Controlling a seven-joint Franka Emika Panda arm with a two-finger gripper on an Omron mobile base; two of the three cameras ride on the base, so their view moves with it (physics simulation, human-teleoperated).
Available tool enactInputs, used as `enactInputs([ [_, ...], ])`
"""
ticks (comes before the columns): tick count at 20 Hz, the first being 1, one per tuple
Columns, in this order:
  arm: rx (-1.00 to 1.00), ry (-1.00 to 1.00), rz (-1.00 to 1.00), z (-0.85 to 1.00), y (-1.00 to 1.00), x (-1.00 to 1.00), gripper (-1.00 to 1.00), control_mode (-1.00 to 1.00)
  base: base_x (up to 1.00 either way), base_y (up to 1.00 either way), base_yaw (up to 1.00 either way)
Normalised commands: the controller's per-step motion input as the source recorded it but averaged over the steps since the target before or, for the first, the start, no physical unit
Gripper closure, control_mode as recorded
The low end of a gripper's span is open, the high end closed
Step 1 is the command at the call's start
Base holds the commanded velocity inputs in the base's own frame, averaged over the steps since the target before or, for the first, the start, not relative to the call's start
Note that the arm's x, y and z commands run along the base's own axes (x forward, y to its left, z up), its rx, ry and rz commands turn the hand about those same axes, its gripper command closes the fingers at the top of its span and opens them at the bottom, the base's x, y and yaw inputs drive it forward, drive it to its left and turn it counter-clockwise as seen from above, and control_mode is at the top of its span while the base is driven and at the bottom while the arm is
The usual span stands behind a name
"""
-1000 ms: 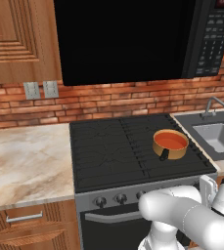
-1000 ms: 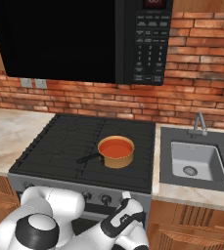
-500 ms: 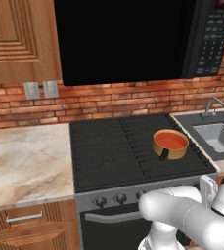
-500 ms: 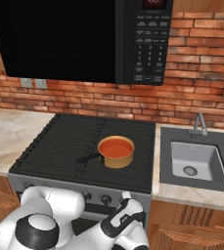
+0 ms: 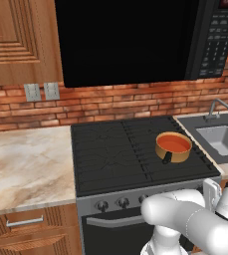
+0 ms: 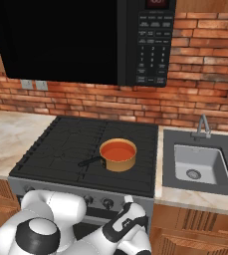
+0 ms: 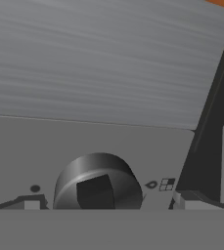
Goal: Wait until the marinara sauce is simmered to a deep red color and then turn off the stove.
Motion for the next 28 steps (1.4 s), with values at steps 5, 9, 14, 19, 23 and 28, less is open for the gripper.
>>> enactInputs([
  [5, 0.00, 0.00, 0.00, 0.00, 0.00, 0.00, -1.00, -1.00, 0.00, 0.00, 0.00],
  [9, 0.00, 0.00, 0.00, 0.00, 0.00, 0.00, -1.00, -1.00, 0.00, 0.00, 0.00],
  [14, 0.00, 0.00, 0.00, 0.00, 0.00, 0.00, -1.00, -1.00, 0.00, 0.00, 0.00],
  [19, 0.00, 0.00, 0.00, 0.00, 0.00, 0.00, -1.00, -1.00, 0.00, 0.00, 0.00],
  [23, 0.00, 0.00, 0.00, 0.00, 0.00, 0.00, -1.00, -1.00, 0.00, 0.00, 0.00],
  [28, 0.00, 0.00, 0.00, 0.00, 0.00, 0.00, -1.00, -1.00, 0.00, 0.00, 0.00],
])
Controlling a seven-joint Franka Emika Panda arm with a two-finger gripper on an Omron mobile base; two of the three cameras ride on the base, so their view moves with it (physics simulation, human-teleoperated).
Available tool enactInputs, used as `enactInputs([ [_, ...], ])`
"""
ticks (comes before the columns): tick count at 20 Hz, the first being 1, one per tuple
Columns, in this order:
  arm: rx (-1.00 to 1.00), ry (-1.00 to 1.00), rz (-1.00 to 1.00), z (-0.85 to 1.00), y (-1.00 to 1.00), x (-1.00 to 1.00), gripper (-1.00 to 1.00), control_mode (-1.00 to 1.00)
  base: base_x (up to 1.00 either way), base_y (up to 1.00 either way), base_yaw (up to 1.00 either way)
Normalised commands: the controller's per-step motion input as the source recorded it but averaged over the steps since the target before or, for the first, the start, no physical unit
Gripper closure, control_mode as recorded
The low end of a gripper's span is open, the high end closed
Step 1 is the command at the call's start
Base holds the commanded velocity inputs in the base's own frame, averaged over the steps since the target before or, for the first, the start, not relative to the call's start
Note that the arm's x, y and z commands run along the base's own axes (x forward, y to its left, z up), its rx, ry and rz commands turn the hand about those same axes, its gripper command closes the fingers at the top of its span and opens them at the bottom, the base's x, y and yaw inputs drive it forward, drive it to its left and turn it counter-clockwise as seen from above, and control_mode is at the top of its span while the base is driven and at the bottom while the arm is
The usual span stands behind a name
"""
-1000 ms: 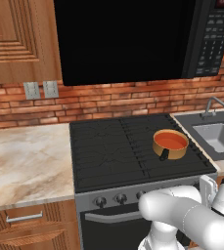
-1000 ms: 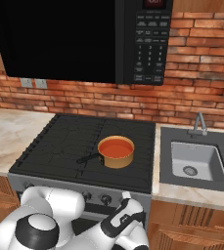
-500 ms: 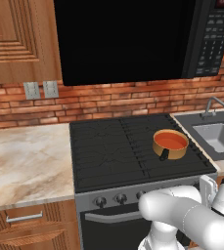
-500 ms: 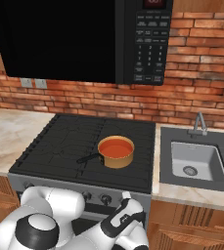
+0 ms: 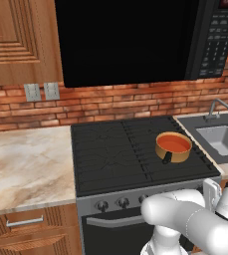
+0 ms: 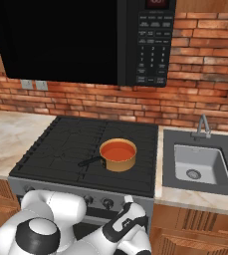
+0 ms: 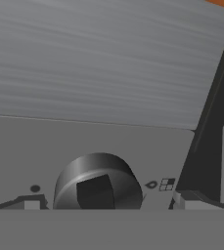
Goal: Wait until the marinara sauce is simmered to a deep red color and then turn off the stove.
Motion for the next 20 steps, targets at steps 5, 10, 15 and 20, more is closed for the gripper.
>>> enactInputs([
  [5, 0.00, 0.00, 0.00, 0.00, 0.00, 0.00, -1.00, -1.00, 0.00, 0.00, 0.00],
  [10, 0.00, 0.00, 0.00, 0.00, 0.00, 0.00, -1.00, -1.00, 0.00, 0.00, 0.00],
  [15, 0.00, 0.00, 0.00, 0.00, 0.00, 0.00, -1.00, -1.00, 0.00, 0.00, 0.00],
  [20, 0.00, 0.00, 0.00, 0.00, 0.00, 0.00, -1.00, -1.00, 0.00, 0.00, 0.00],
])
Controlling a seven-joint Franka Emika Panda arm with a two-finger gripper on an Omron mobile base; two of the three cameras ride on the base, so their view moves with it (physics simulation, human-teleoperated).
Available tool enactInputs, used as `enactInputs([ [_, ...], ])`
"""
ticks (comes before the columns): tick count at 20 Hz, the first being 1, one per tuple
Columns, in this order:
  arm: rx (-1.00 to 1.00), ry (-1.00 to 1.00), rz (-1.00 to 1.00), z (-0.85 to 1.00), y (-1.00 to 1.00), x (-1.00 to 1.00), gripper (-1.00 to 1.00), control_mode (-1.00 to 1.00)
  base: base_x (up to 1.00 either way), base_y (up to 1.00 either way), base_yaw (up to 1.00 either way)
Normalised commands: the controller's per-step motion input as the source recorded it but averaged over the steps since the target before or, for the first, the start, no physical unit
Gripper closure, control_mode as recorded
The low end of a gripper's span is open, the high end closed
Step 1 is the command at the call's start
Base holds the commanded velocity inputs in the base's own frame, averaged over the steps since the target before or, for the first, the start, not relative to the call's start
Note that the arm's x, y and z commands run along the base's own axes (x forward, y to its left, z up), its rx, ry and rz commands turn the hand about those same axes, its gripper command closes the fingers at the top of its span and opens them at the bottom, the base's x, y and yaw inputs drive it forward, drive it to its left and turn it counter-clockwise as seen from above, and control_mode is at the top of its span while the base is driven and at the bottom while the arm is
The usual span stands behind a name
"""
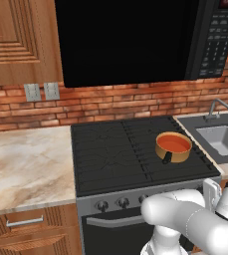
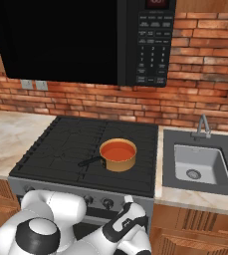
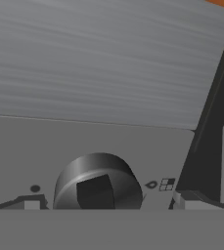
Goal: Wait until the marinara sauce is simmered to a deep red color and then turn off the stove.
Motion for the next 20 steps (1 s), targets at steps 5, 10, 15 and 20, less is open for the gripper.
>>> enactInputs([
  [5, 0.00, 0.00, 0.00, 0.00, 0.00, 0.00, -1.00, -1.00, 0.00, 0.00, 0.00],
  [10, 0.00, 0.00, 0.00, 0.00, 0.00, 0.00, -1.00, -1.00, 0.00, 0.00, 0.00],
  [15, 0.00, 0.00, 0.00, 0.00, 0.00, 0.00, -1.00, -1.00, 0.00, 0.00, 0.00],
  [20, 0.00, 0.00, 0.00, 0.00, 0.00, 0.00, -1.00, -1.00, 0.00, 0.00, 0.00],
])
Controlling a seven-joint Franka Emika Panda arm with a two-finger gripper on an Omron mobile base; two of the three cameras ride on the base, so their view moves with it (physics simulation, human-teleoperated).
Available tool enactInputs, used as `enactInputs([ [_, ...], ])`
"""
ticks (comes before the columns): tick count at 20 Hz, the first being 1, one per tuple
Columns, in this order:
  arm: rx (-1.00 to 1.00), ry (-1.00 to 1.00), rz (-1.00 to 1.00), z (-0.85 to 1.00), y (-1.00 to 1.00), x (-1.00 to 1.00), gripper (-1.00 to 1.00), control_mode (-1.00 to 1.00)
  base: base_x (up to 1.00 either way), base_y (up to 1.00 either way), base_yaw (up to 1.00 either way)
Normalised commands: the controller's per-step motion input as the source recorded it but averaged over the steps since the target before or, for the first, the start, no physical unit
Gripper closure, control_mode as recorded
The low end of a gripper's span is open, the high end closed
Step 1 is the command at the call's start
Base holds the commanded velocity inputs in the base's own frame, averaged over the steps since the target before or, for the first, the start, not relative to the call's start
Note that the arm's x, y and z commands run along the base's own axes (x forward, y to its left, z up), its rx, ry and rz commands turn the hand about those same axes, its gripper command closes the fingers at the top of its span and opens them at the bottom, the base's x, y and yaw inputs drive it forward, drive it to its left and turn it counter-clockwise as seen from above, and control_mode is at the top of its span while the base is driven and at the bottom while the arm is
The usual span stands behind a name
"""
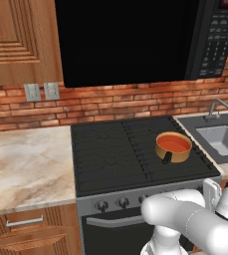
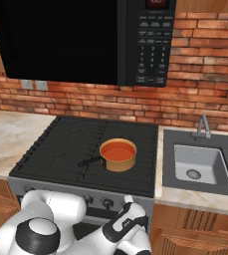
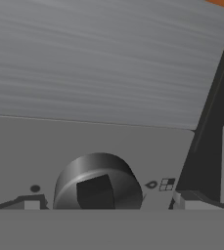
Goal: Wait until the marinara sauce is simmered to a deep red color and then turn off the stove.
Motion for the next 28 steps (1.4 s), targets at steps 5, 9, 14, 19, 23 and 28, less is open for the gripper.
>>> enactInputs([
  [5, 0.00, 0.00, 0.00, 0.00, 0.00, 0.00, -1.00, -1.00, 0.00, 0.00, 0.00],
  [9, 0.00, 0.00, 0.00, 0.00, 0.00, 0.00, -1.00, -1.00, 0.00, 0.00, 0.00],
  [14, 0.00, 0.00, 0.00, 0.00, 0.00, 0.00, -1.00, -1.00, 0.00, 0.00, 0.00],
  [19, 0.00, 0.00, 0.00, 0.00, 0.00, 0.00, -1.00, -1.00, 0.00, 0.00, 0.00],
  [23, 0.00, 0.00, 0.00, 0.00, 0.00, 0.00, -1.00, -1.00, 0.00, 0.00, 0.00],
  [28, 0.00, 0.00, 0.00, 0.00, 0.00, 0.00, -1.00, -1.00, 0.00, 0.00, 0.00],
])
